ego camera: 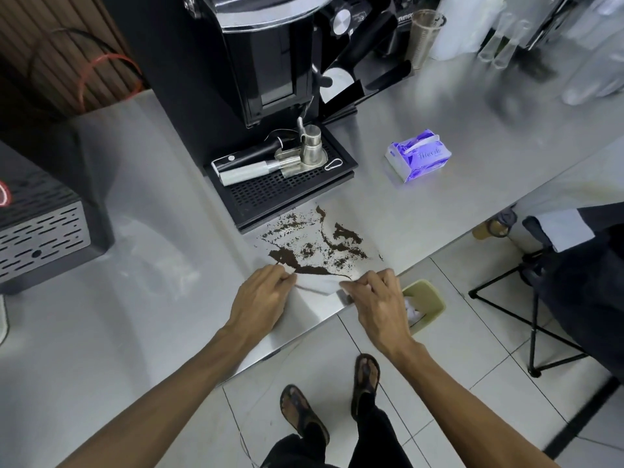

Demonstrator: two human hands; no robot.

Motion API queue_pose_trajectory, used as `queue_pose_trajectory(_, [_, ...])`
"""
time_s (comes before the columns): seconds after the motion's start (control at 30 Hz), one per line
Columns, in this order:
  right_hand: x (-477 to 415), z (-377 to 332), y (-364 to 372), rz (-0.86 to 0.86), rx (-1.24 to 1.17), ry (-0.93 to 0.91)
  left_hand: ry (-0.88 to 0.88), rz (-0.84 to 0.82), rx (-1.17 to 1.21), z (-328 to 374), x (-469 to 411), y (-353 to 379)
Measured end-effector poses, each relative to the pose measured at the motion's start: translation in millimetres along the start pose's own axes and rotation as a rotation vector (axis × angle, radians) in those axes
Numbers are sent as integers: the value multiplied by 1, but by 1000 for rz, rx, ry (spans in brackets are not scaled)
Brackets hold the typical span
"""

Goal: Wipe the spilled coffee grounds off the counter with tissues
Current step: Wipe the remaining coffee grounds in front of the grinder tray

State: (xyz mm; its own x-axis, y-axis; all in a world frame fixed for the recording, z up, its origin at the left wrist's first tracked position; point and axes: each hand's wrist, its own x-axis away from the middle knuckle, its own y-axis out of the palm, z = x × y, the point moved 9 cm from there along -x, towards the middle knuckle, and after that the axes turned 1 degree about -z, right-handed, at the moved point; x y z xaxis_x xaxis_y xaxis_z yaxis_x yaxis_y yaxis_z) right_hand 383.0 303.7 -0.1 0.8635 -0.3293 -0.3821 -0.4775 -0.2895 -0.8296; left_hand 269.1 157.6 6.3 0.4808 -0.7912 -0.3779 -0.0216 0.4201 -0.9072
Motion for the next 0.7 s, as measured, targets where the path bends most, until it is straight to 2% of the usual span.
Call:
queue_pose_trajectory(0.17, [12,11,11,-84,7,-39,-4,-114,-46,10,15,20])
queue_pose_trajectory(0.4, [-26,40,1,-109,-41,-140,-156,-120,-85,18,-12,24])
queue_pose_trajectory(0.57, [3,51,-3,-173,-52,-272,-125,-111,-89,57,7,24])
queue_pose_trajectory(0.7, [-30,69,3,-167,-129,-233,-262,-130,-125,48,-10,37])
